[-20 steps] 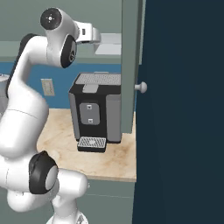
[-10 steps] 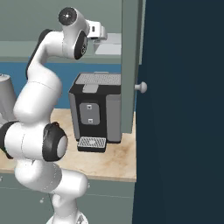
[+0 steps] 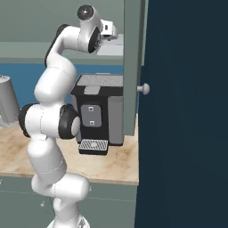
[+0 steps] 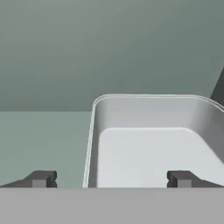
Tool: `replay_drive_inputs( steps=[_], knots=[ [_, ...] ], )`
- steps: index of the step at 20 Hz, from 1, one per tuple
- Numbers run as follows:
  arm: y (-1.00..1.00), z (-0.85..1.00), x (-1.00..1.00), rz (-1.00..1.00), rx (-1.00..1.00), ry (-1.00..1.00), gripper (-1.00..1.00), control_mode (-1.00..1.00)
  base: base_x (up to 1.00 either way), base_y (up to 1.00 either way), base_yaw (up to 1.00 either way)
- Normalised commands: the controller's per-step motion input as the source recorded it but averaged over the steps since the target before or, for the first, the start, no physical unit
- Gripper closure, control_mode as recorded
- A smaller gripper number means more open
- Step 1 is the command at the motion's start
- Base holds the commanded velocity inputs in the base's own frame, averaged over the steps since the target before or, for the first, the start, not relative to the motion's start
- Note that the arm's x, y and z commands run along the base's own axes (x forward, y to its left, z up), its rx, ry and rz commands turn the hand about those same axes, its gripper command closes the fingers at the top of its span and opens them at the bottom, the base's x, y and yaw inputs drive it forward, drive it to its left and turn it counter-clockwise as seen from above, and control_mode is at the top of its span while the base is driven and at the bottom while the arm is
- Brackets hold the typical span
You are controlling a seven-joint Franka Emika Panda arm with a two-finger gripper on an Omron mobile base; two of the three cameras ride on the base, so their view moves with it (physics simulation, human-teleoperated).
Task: Retrieve the tupperware and aluminum foil from the cabinet and place them on the dining counter near the plate with corn and shrimp to prepare for storing leftovers.
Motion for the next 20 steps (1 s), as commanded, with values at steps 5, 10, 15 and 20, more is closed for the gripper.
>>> replay_drive_inputs(
  steps=[5,10,15,20],
  knots=[
    [-0.01,-0.37,0.57,0.04,0.0,0.05,-1.0,-1.0,0.0,0.0,0.0],
    [0.0,-0.52,0.55,0.04,0.0,0.07,1.0,-1.0,0.0,0.0,0.0],
    [0.0,-0.72,0.1,0.0,-0.01,-0.06,1.0,-1.0,0.0,0.0,0.0],
    [0.22,-0.81,-0.02,0.0,-0.01,-0.22,1.0,-1.0,0.0,0.0,0.0]
  ],
)
